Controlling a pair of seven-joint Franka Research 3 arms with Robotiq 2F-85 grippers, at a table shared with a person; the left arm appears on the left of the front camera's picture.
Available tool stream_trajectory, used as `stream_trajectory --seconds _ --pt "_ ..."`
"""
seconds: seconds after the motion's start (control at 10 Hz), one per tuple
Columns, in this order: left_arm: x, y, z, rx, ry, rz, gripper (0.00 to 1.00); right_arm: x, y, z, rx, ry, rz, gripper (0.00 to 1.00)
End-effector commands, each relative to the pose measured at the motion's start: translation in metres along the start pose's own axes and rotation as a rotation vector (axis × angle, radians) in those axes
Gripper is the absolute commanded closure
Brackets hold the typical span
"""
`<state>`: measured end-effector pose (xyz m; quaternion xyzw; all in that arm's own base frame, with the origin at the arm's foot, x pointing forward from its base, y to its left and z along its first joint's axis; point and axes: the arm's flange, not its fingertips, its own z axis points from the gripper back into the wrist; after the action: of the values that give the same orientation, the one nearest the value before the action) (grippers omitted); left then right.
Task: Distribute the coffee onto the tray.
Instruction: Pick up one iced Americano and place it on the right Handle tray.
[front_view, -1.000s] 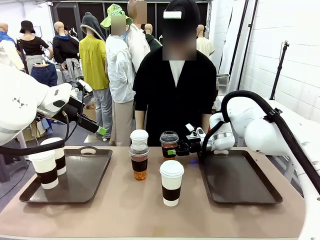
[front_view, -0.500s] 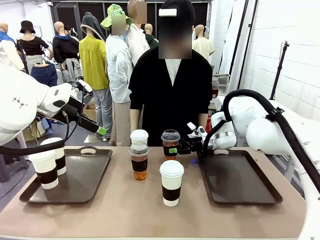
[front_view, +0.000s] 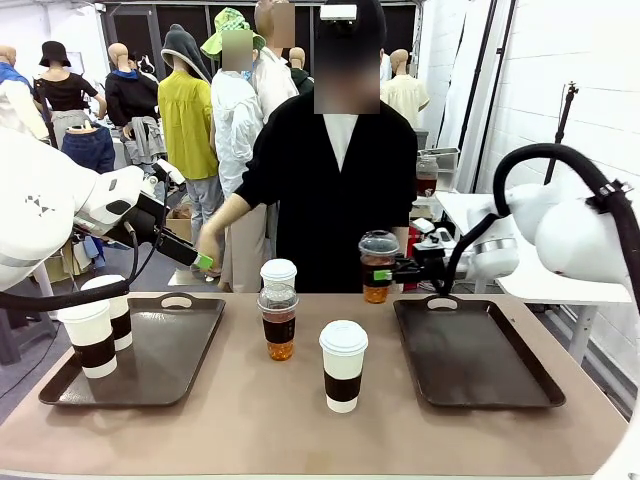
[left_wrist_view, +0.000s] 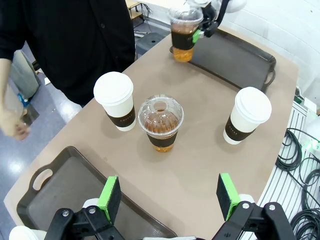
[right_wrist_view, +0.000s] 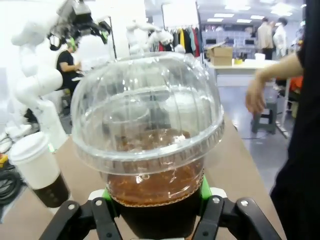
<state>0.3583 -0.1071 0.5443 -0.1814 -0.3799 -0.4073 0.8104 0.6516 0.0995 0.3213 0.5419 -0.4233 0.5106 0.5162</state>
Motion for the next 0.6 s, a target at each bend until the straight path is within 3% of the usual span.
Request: stream_trajectory --seconds 0.0,0.5 --pt "-0.001 0.001 0.001 -0.007 0.002 0.004 0.00 0.002 0.027 0.029 -0.043 0.002 0.000 0.34" --pt "-0.001 0.001 0.001 -0.007 0.002 0.004 0.00 -0.038 0.047 0.089 -0.116 0.028 0.055 0.34"
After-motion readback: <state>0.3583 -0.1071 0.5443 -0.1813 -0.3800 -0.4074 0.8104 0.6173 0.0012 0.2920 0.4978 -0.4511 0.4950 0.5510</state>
